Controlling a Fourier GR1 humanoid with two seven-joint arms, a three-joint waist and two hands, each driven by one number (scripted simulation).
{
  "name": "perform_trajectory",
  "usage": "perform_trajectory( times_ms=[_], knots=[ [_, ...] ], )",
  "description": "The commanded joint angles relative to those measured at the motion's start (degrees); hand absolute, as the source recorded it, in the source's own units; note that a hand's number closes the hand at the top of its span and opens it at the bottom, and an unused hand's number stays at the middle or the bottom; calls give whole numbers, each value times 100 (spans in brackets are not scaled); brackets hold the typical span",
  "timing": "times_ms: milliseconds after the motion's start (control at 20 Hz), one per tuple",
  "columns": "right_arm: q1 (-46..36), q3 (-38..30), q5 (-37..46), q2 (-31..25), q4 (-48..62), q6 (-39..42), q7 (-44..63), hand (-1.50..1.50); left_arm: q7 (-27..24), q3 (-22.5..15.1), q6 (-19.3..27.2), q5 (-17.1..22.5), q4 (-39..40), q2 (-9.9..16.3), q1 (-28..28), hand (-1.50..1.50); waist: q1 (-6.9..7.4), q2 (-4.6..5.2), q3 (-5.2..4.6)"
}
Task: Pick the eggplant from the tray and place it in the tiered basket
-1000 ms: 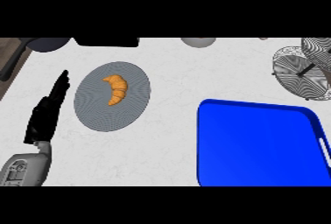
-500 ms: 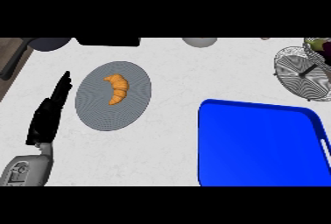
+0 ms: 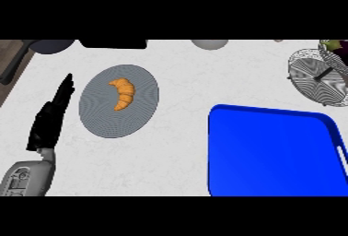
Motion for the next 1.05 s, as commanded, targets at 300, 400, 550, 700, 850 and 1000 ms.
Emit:
perform_trajectory(
  times_ms=[300, 400, 550, 700, 850, 1000],
  knots=[
    [-128, -536, -537, -1107, -22, 749, 388, -150, 79, 75, 63, -52, -66, -29, -26, 0, -128, -57, -14],
    [312, -783, -771, -1331, 135, 878, 209, -150, 177, 94, -87, 14, -218, 70, 128, 0, -145, -58, -8],
    [558, -924, -921, -1681, 295, 1372, 107, -150, -71, 28, 21, -84, 16, -72, 114, 0, -139, -30, -6],
    [1147, -1129, -1146, -2009, 392, 1744, -305, -150, 213, 45, 49, -15, -512, -108, 371, 0, -153, -69, -2],
    [1713, -1457, -1481, -2300, 519, 2117, -939, -150, 13, 266, -105, 72, -256, 138, 280, 0, -214, -61, 3],
    [1987, -1660, -1705, -2361, 516, 2216, -1203, -150, 224, -32, 60, -109, -290, -192, 182, 0, -174, -46, 6]
  ],
)
